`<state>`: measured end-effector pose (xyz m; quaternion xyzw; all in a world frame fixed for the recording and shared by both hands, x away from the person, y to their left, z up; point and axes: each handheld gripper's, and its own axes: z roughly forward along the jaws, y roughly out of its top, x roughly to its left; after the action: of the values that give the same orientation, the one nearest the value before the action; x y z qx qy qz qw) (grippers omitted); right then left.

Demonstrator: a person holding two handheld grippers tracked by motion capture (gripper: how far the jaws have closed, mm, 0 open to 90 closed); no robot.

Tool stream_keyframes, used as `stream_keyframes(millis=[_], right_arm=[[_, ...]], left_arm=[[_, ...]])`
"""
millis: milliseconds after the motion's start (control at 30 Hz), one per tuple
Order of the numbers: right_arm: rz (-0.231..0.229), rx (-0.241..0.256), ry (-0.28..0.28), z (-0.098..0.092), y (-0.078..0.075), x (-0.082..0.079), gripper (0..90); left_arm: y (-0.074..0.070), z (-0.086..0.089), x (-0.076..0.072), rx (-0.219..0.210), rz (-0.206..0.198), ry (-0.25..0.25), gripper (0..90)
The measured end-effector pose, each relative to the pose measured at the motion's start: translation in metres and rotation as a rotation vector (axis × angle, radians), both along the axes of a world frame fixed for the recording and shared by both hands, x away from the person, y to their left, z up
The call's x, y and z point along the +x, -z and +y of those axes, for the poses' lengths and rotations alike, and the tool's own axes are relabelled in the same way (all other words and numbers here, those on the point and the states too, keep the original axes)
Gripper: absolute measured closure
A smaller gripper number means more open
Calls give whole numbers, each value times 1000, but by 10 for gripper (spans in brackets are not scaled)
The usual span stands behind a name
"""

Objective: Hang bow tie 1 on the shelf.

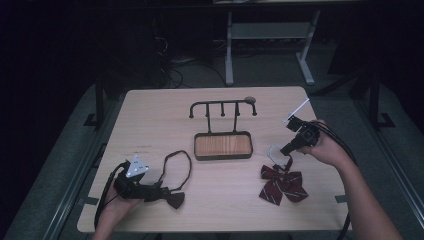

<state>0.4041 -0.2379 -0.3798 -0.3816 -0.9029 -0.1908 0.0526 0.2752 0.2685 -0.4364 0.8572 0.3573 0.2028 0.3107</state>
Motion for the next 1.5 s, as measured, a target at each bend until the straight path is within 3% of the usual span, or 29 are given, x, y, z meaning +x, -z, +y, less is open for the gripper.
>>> stream_keyframes(millis=[367, 1500], right_arm=[[-24, 38, -41, 1, -16, -7, 857], [-106, 33, -103, 20, -66, -15, 858]], left_arm=[[0, 0, 0, 0, 2, 1, 271], [0, 1, 1, 7, 7, 8, 273]])
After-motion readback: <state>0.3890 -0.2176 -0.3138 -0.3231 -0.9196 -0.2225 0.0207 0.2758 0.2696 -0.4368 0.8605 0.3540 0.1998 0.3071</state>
